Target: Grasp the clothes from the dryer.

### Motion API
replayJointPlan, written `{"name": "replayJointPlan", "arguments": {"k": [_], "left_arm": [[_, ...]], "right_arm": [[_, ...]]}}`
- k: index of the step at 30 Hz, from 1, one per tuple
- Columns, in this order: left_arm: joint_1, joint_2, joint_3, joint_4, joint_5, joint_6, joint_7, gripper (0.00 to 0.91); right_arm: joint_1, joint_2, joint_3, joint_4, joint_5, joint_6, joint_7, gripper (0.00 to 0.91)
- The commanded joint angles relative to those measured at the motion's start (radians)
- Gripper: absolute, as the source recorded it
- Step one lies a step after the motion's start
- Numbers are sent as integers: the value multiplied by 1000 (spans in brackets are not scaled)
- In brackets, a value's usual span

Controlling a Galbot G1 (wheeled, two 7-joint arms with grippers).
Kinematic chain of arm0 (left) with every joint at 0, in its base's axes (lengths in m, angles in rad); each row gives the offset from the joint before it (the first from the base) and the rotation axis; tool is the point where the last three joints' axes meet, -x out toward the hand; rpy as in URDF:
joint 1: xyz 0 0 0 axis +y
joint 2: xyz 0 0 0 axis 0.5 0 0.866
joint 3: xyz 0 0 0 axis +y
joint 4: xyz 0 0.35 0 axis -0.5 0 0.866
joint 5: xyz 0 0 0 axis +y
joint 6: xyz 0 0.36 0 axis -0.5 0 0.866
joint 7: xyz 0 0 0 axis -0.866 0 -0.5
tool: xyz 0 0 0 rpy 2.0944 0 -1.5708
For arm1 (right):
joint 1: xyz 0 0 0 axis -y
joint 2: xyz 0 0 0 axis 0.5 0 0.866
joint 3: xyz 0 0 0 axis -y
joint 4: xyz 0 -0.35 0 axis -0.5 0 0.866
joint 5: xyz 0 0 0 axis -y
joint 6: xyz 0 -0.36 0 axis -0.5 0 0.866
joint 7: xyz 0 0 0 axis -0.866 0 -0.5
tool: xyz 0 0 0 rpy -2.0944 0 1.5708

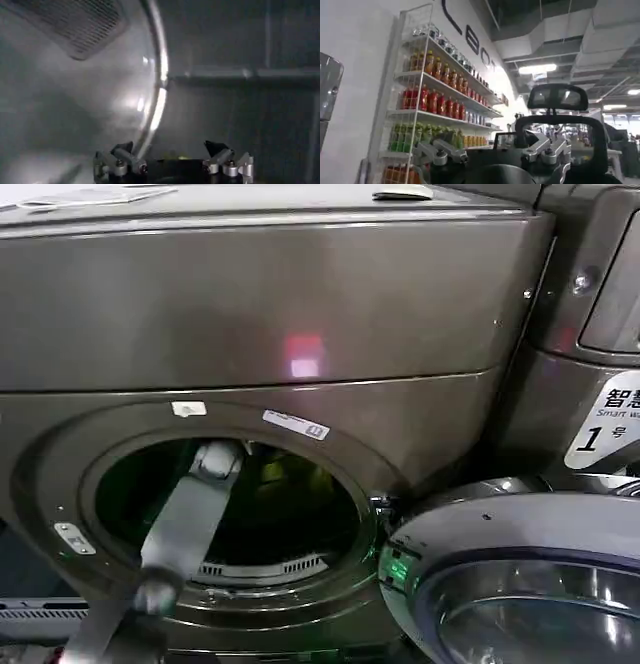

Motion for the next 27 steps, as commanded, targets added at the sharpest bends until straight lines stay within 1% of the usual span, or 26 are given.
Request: {"name": "replayJointPlan", "arguments": {"k": [1,7,10,15,25,26,27], "left_arm": [[-133,-26,83,235,364,-108,158,907],[-189,-58,101,293,540,-122,168,907],[-203,-69,112,304,586,-126,175,907],[-198,-84,112,331,626,-132,183,907],[-172,-91,117,339,646,-136,193,907],[-171,-91,116,339,645,-136,193,853],[-171,-93,115,340,644,-137,194,694]], "right_arm": [[0,3,2,1,-1,0,0,907],[2,7,2,1,-3,0,0,907],[3,11,1,3,-4,0,0,907],[5,12,1,4,-4,1,-1,907],[10,21,-6,10,-8,1,-3,907],[9,22,-6,11,-9,1,-3,907],[10,22,-6,10,-9,1,-3,907]]}}
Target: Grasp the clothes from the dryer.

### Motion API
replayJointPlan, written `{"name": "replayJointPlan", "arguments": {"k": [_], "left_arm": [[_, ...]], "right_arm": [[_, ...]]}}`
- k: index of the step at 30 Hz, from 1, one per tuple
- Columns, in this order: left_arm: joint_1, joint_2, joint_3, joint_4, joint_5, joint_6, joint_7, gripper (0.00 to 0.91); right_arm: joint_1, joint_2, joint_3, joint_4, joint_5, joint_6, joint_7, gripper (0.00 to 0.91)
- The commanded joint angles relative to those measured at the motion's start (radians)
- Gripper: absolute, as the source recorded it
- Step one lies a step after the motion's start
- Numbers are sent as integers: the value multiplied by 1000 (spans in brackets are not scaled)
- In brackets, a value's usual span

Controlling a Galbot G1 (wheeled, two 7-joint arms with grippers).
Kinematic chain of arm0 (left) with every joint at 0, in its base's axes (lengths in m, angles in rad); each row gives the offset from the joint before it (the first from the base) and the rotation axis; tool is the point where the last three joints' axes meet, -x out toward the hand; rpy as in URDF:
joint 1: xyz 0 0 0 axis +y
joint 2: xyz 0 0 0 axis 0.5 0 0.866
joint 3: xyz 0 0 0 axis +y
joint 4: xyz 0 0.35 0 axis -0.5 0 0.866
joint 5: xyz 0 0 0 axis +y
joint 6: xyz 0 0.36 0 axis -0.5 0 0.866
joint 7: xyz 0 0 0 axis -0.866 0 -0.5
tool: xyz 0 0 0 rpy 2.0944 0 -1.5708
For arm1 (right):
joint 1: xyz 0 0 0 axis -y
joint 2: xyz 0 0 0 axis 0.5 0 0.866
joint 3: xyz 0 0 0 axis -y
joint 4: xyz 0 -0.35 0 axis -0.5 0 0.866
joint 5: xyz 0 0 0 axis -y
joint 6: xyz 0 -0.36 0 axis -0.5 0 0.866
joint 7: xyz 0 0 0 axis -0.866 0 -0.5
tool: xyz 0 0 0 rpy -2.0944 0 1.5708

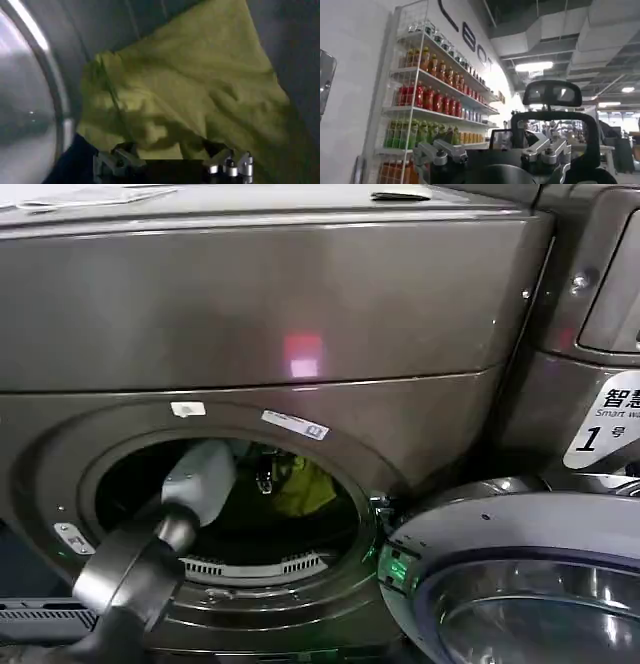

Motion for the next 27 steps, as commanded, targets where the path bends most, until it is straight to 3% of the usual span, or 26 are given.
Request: {"name": "replayJointPlan", "arguments": {"k": [1,3,6,14,24,27], "left_arm": [[-1,-5,4,18,34,-2,14,387],[2,-5,4,19,33,-3,16,148],[5,-6,2,19,28,-4,17,68],[-3,-8,1,22,-8,-8,32,11],[70,28,-71,-97,-358,48,-134,0],[141,36,-173,-162,-434,71,-233,0]], "right_arm": [[0,1,0,2,-1,1,0,907],[-1,0,1,1,-1,1,0,907],[-3,-1,2,1,-1,1,0,907],[-3,1,-2,2,-2,1,1,907],[4,1,-13,5,0,1,0,907],[7,-2,-15,1,0,1,-1,907]]}}
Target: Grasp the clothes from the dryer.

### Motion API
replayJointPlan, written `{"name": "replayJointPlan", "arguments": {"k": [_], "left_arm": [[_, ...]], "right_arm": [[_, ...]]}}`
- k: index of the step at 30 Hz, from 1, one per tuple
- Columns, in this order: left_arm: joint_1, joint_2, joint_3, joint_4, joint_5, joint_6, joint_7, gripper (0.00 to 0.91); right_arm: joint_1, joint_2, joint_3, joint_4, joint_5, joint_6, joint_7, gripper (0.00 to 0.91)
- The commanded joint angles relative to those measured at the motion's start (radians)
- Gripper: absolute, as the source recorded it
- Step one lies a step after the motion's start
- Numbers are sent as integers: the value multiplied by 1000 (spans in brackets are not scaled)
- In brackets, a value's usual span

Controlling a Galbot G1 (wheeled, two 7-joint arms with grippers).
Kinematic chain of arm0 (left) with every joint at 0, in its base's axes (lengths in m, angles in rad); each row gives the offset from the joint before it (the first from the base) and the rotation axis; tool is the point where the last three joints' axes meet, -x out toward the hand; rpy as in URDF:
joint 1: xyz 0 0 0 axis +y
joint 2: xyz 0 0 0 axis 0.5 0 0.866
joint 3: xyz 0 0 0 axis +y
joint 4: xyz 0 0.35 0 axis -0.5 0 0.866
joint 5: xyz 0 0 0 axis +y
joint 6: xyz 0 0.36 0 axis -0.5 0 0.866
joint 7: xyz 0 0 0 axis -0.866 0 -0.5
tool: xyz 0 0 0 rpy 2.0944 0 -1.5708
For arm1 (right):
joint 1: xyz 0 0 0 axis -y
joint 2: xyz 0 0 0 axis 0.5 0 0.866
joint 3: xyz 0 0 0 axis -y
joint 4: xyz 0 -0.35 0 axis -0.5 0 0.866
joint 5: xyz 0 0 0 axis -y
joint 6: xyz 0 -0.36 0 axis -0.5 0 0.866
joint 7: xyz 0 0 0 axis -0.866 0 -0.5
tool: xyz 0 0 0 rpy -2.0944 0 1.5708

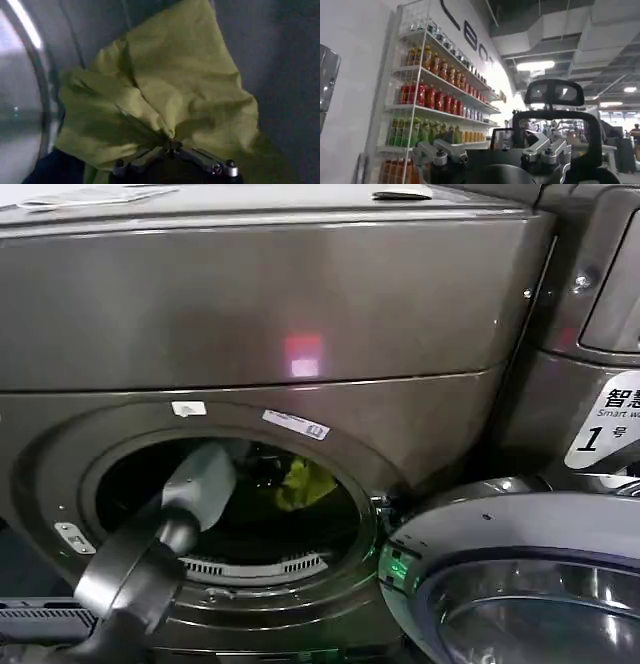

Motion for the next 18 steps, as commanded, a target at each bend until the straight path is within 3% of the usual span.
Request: {"name": "replayJointPlan", "arguments": {"k": [1,7,18], "left_arm": [[137,14,-156,-156,-284,46,-220,0],[244,-13,-347,-309,-330,71,-379,0],[462,-38,-507,-636,-561,74,-651,0]], "right_arm": [[7,-4,-6,0,0,0,-1,907],[13,-2,-21,7,-5,-2,-1,907],[18,-10,-32,20,-6,-27,-2,907]]}}
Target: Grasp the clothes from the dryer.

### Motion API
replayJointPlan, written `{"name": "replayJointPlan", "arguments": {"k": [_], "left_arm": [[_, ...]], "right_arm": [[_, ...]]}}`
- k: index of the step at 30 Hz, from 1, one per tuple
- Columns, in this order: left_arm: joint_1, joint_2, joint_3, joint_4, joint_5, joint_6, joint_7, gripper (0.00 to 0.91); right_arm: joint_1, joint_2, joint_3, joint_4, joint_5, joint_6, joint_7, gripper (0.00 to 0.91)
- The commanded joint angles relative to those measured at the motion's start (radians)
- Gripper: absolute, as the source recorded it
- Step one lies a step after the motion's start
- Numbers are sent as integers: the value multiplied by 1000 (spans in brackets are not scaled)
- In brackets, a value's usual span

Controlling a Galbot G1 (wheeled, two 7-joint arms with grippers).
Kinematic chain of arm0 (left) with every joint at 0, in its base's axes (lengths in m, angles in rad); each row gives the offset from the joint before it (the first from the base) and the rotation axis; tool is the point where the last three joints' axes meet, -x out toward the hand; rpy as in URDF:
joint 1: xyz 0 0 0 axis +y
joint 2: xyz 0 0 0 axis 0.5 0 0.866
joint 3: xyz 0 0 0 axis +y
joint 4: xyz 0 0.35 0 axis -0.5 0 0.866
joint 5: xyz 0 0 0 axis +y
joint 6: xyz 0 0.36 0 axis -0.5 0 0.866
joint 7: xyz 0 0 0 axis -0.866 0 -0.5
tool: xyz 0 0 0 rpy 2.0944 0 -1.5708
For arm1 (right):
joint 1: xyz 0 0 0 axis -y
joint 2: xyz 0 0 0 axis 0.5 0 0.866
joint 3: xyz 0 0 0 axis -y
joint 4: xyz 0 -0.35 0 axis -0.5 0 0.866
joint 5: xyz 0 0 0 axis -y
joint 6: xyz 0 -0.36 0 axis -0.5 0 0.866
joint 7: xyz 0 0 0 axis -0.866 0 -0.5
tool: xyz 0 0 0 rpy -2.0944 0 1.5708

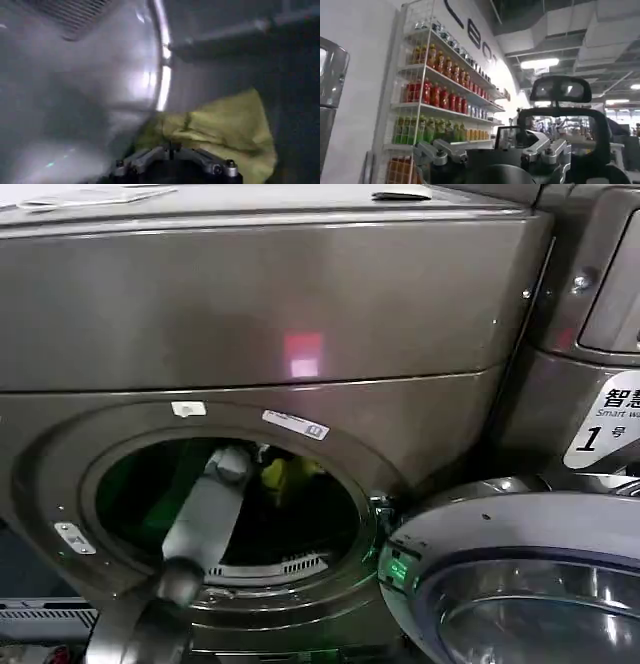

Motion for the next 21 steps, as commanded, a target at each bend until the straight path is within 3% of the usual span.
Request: {"name": "replayJointPlan", "arguments": {"k": [1,4,9,21], "left_arm": [[206,-6,-141,-279,-219,-22,-270,0],[250,-20,-159,-332,-205,-77,-333,0],[336,-48,-182,-437,-253,-138,-443,0],[498,-56,-166,-654,-294,-245,-467,0]], "right_arm": [[-4,-3,-5,16,2,-36,5,907],[-4,-6,-12,31,0,-43,21,907],[2,1,-6,25,-43,9,-44,907],[1,4,9,13,-55,52,-28,907]]}}
